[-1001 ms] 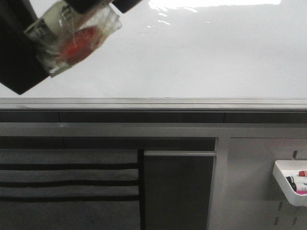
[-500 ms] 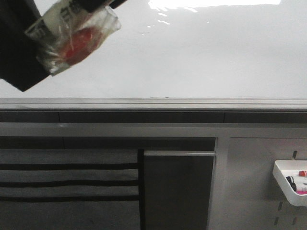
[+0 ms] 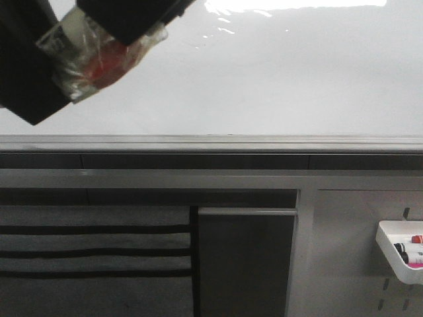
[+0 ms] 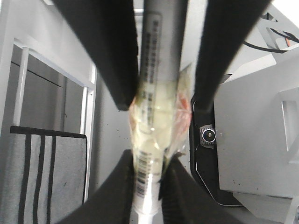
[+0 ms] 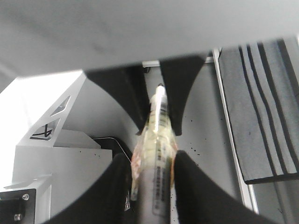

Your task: Write number 3 on whiteboard

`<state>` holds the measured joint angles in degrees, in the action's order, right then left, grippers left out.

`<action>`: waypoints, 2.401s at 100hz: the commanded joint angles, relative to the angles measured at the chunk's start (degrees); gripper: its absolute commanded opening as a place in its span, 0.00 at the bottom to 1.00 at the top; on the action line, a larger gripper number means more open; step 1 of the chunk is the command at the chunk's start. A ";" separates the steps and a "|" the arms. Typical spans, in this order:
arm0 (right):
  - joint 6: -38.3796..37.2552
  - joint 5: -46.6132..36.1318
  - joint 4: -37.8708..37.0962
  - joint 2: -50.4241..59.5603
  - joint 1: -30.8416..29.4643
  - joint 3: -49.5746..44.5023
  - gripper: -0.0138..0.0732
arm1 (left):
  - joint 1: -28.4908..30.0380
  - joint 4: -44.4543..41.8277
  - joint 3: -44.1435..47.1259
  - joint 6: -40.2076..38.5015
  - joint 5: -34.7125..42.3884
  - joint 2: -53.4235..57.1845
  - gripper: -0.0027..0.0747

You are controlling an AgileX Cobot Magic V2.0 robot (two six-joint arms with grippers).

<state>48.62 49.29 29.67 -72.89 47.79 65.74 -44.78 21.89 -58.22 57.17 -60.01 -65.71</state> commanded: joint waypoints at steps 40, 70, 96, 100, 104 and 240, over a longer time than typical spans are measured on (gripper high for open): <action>0.66 -2.53 1.68 1.25 0.21 2.12 0.08 | -0.49 1.75 -1.96 0.00 2.14 1.30 0.10; -2.73 -5.14 -2.39 2.62 -1.23 2.12 0.08 | 1.55 0.26 -2.99 -1.90 5.58 1.90 0.55; -15.16 -4.60 -13.81 10.08 -5.65 1.76 0.08 | 10.62 0.48 -4.02 -9.15 7.79 8.17 0.55; -17.10 -4.60 -15.74 12.14 -7.06 0.95 0.08 | 12.51 0.62 -4.02 -11.25 7.55 9.57 0.55; -18.69 -5.29 -17.17 13.78 -8.87 -0.28 0.08 | 14.35 0.62 -3.71 -13.07 7.33 11.10 0.55; -30.29 -12.64 -13.66 -16.67 -20.80 19.56 0.08 | 25.16 3.93 12.57 -21.38 16.75 25.84 0.25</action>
<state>18.27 41.91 17.20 -89.87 27.20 82.43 -19.79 23.80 -44.14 36.56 -46.61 -39.82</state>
